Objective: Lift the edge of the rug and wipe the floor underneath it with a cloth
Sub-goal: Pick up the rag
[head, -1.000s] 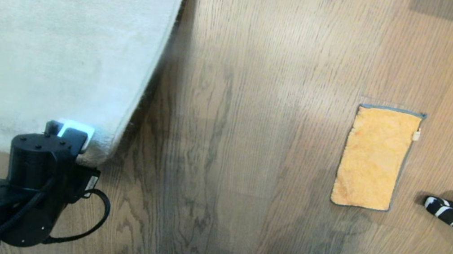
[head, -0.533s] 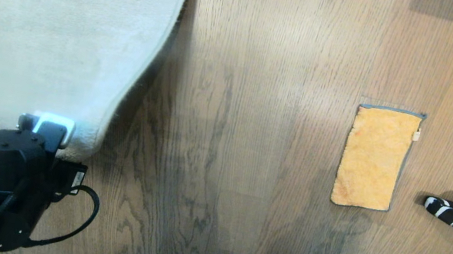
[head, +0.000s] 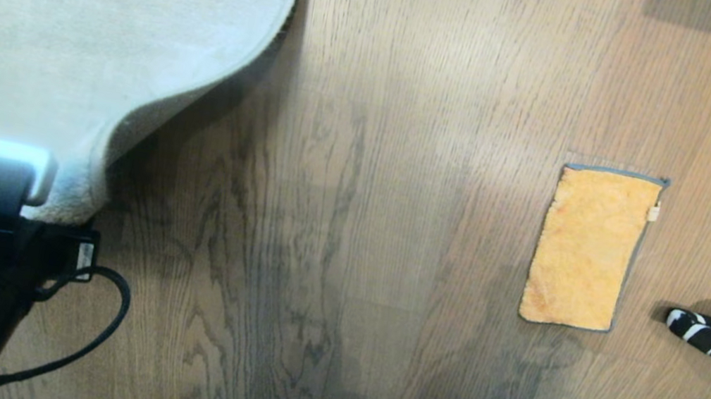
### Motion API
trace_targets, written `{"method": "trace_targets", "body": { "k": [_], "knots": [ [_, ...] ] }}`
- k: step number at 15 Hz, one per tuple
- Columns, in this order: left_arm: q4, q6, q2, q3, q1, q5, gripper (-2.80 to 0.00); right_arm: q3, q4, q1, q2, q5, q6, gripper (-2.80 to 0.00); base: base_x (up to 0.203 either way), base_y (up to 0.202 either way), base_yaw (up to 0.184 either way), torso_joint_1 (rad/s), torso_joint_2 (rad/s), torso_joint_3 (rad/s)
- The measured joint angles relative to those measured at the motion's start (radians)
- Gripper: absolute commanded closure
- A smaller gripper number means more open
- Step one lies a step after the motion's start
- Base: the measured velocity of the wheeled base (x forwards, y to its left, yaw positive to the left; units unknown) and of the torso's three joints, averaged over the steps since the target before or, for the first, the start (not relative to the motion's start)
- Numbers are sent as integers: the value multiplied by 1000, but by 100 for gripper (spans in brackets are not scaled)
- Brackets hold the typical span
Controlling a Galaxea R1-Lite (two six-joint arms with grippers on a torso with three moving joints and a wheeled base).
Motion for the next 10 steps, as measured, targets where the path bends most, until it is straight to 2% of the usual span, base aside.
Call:
{"method": "trace_targets", "body": {
  "k": [6,8,10],
  "knots": [
    [26,1,-169,7,74,-1,0,0,0,0,0,0,0,0,0,0,0,0,0,0],
    [83,3,-235,13,90,-2,0,0,0,0,0,0,0,0,0,0,0,0,0,0],
    [189,3,-317,12,97,-4,0,0,0,0,0,0,0,0,0,0,0,0,0,0]
  ]
}}
